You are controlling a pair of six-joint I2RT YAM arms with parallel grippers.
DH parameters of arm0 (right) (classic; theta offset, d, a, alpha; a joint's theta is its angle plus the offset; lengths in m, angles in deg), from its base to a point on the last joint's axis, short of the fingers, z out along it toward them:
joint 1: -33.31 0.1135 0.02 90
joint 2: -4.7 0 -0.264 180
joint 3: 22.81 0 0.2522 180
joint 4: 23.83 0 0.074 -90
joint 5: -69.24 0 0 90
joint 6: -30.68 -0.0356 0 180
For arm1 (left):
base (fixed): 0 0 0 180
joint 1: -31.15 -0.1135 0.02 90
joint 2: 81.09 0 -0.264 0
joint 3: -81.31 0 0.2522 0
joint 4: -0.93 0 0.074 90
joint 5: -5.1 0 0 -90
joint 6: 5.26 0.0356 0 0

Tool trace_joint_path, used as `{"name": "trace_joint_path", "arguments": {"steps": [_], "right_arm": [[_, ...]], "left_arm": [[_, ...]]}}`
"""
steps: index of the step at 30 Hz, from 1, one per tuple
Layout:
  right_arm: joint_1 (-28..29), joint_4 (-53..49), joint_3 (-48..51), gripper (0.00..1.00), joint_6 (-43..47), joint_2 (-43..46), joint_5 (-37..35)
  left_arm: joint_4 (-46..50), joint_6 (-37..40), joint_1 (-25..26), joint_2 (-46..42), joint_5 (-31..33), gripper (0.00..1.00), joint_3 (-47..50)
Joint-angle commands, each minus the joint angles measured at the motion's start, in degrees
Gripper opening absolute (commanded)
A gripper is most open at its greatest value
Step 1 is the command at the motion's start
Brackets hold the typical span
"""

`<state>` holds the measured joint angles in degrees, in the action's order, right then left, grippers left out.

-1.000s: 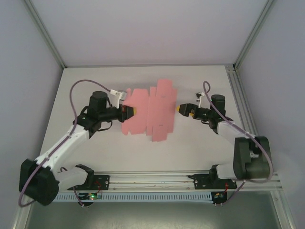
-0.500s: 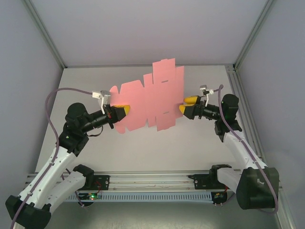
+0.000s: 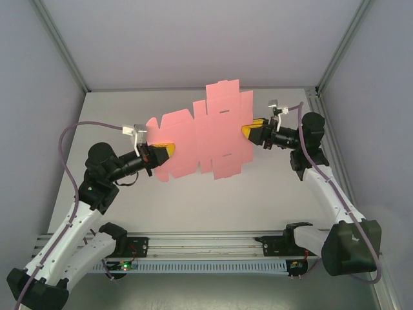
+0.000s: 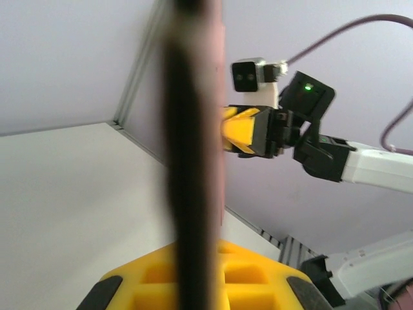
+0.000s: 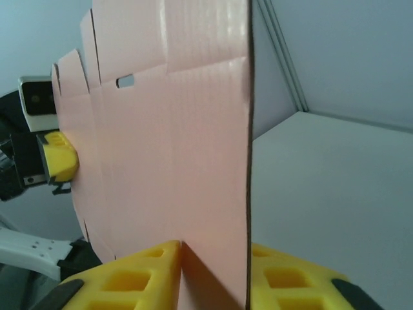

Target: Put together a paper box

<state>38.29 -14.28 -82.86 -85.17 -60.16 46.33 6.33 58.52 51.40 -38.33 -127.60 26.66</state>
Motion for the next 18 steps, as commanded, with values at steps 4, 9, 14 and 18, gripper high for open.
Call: {"name": "trace_joint_path", "arguments": {"steps": [4, 9, 14, 18], "right_arm": [[6.7, -20.1, -5.4, 0.12, 16.5, 5.3, -10.5], [16.2, -38.2, -11.5, 0.03, 25.7, 5.2, -41.7], [24.7, -42.1, -14.2, 0.00, 27.8, 1.6, -72.8], [25.4, -43.7, -16.2, 0.00, 26.8, -2.1, -87.5]], "left_arm": [[-2.2, -2.6, 0.9, 3.2, 4.1, 0.00, -1.2], [-1.7, -4.2, 0.9, 7.1, 4.5, 0.00, -3.3], [-2.5, -5.9, 1.6, 11.7, 4.5, 0.00, -5.1], [-3.0, -6.7, 3.0, 13.9, 4.3, 0.00, -6.0]]}}
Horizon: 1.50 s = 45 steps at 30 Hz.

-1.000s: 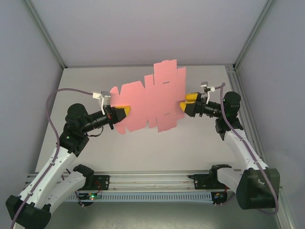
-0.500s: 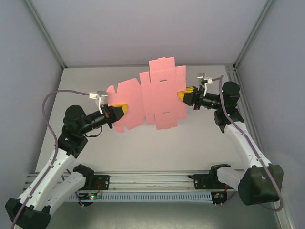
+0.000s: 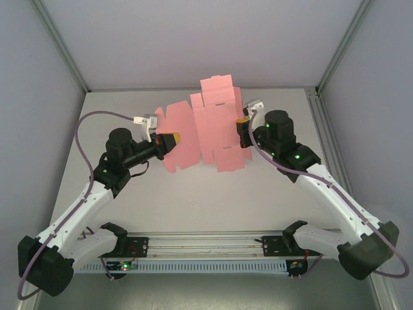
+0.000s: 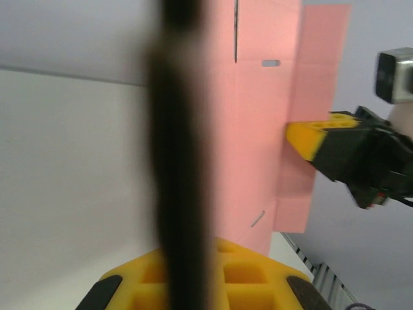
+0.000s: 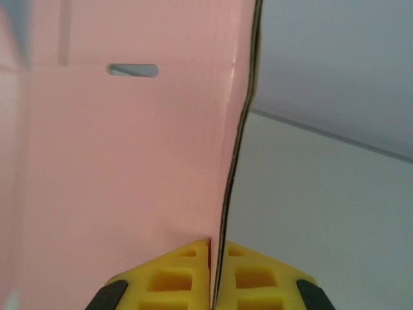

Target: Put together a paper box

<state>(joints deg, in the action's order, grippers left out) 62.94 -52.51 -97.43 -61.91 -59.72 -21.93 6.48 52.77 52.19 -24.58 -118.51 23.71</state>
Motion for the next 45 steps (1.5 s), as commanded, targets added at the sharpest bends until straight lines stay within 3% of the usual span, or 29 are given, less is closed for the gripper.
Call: {"name": "trace_joint_path", "arguments": {"steps": [1, 4, 9, 15, 20, 26, 29, 33, 35, 38, 44, 45], "right_arm": [[0.9, -5.6, -1.9, 0.00, 4.0, -3.3, -22.2], [1.2, -5.0, -2.4, 0.00, 5.9, -5.1, -26.3], [3.7, -2.7, -2.6, 0.00, 7.5, -5.9, -21.4], [7.3, -3.6, -5.1, 0.00, 8.6, -8.7, -20.1], [8.3, -2.3, -5.0, 0.00, 13.4, -7.7, -19.4], [13.6, -2.8, -6.5, 0.00, 19.5, -9.8, -9.5], [14.7, -3.4, -7.8, 0.00, 23.7, -11.5, -8.6], [13.0, -4.2, -10.0, 0.00, 28.3, -13.1, -10.2], [10.9, -7.1, -11.8, 0.00, 30.3, -14.0, -4.8], [8.4, -12.0, -14.6, 0.00, 34.1, -15.2, 1.6], [7.0, -20.0, -19.8, 0.00, 40.4, -17.2, 3.8], [6.9, -20.9, -20.3, 0.00, 41.1, -17.5, 4.0]], "left_arm": [[-2.7, -0.9, 2.5, 0.5, -4.4, 0.00, -3.3], [-2.1, -1.8, 3.5, 1.6, -2.7, 0.00, -3.6], [-0.6, -5.1, 6.8, 5.8, 6.3, 0.00, -4.9], [-1.1, -5.5, 8.7, 12.1, 7.4, 0.00, -6.6], [7.9, -8.1, 8.8, 15.1, 18.5, 0.00, -7.3], [-1.7, -13.6, 8.8, 20.7, 16.0, 0.01, -2.5], [1.6, -12.9, 8.8, 22.1, 17.7, 0.21, -2.8], [7.3, -11.2, 8.8, 20.5, 23.8, 0.35, -0.9], [9.4, -10.6, 8.8, 18.5, 26.2, 0.39, 0.8], [13.7, -9.3, 8.8, 14.4, 28.4, 0.66, 2.7], [24.2, -7.9, 8.7, 2.2, 35.4, 1.00, 5.5], [26.4, -8.0, 8.7, 0.0, 37.0, 1.00, 5.7]]}}
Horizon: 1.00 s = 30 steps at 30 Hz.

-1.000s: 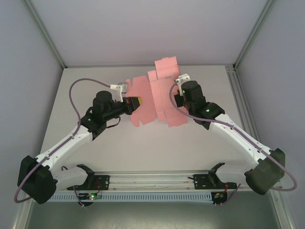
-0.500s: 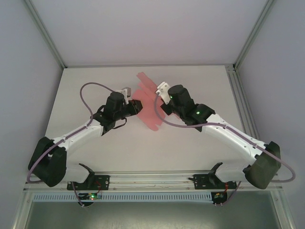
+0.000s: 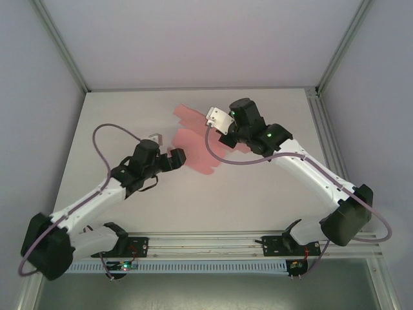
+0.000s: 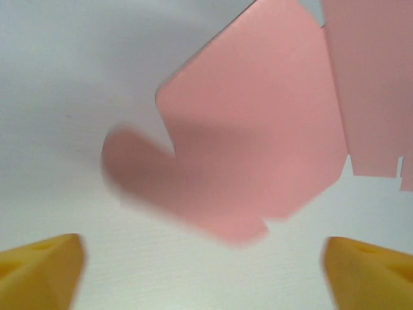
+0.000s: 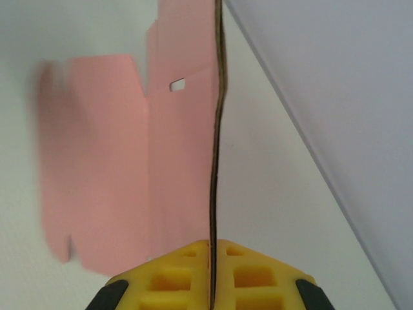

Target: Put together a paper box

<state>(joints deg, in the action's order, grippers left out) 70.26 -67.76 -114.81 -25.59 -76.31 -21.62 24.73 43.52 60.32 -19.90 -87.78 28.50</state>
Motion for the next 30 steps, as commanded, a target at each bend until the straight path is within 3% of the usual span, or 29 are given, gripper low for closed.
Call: {"name": "trace_joint_path", "arguments": {"steps": [1, 4, 7, 12, 15, 19, 21, 23, 27, 30], "right_arm": [[-0.6, -6.5, -3.5, 0.00, 5.7, -1.1, 4.1], [-0.6, -11.3, -5.2, 0.00, 10.7, -1.6, 7.3], [-0.4, -18.3, -8.8, 0.00, 16.5, -2.8, 10.8], [-0.3, -29.5, -18.6, 0.00, 23.7, -9.2, 11.7], [-0.1, -28.2, -20.1, 0.00, 25.5, -13.1, 8.0], [-0.6, -29.4, -22.1, 0.00, 28.4, -17.4, 8.3], [-1.1, -30.9, -24.1, 0.00, 29.3, -18.8, 11.0], [-1.4, -32.4, -26.3, 0.00, 29.3, -20.1, 13.1], [-1.9, -35.4, -30.2, 0.00, 29.4, -22.4, 15.2], [-2.9, -37.7, -32.3, 0.00, 29.5, -23.7, 17.4]], "left_arm": [[10.1, 1.2, 0.6, -6.5, 7.7, 1.00, 0.8], [14.5, 2.0, 0.6, -11.7, 10.7, 1.00, 0.3], [14.5, 6.3, 0.6, -14.6, 9.7, 1.00, -1.4], [7.8, 18.4, 0.6, -12.5, -1.1, 1.00, -6.4], [3.1, 25.3, 0.6, -9.6, -7.5, 1.00, -8.6], [5.3, 38.0, 0.6, -5.8, -6.8, 1.00, -13.5], [7.4, 44.0, 0.6, -2.8, -5.9, 0.97, -16.8], [10.5, 48.6, 0.6, 1.0, -7.3, 0.84, -21.0], [11.3, 53.5, 0.6, 5.7, -13.3, 0.72, -24.6], [10.0, 54.7, 0.5, 6.1, -15.0, 0.70, -24.2]]}}
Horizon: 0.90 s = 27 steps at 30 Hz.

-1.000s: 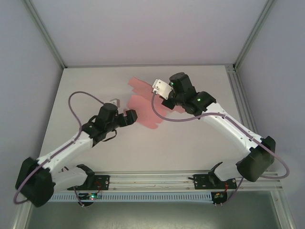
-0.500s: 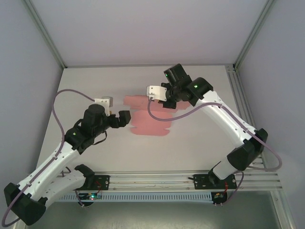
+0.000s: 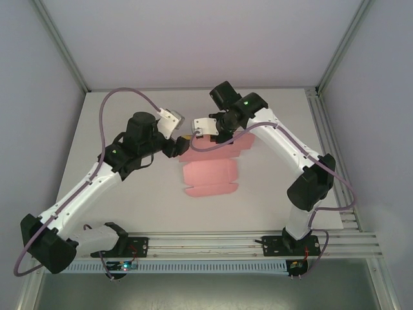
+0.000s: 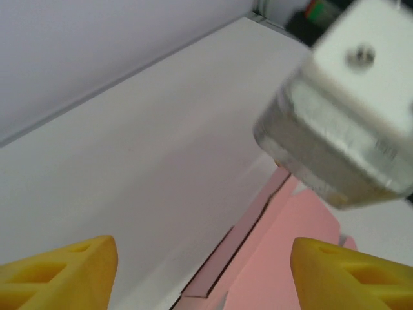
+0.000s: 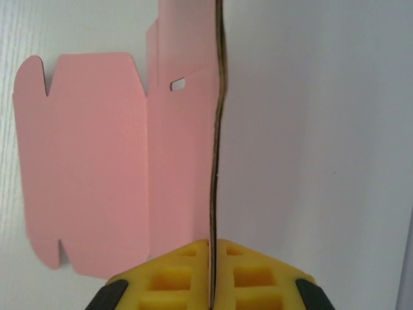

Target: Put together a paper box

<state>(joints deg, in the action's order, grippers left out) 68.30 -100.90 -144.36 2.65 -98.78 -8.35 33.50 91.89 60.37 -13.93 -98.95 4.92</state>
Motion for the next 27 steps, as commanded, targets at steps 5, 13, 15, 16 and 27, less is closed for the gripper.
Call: {"name": "trace_joint_path", "arguments": {"steps": [5, 13, 15, 16, 27], "right_arm": [[-1.6, -7.7, -4.2, 0.00, 3.2, -1.6, 7.1], [-1.3, -9.3, -5.9, 0.00, 2.9, -2.5, 8.2], [-1.4, -9.2, -6.6, 0.00, 1.9, -2.7, 8.5], [-1.6, -9.0, -7.1, 0.00, 1.3, -3.0, 8.5], [-1.8, -4.5, -7.9, 0.00, -10.3, -5.2, 9.0]], "left_arm": [[-1.5, 6.9, -0.6, -0.1, -6.1, 0.68, 1.5], [-3.3, 7.4, -0.6, 3.2, -9.3, 0.51, -0.3], [-2.5, 7.3, -0.6, 4.2, -9.7, 0.41, -1.2], [-2.3, 7.2, -0.6, 4.5, -9.8, 0.38, -1.3], [-9.5, -2.9, -0.4, 4.8, -4.8, 0.22, -0.2]]}}
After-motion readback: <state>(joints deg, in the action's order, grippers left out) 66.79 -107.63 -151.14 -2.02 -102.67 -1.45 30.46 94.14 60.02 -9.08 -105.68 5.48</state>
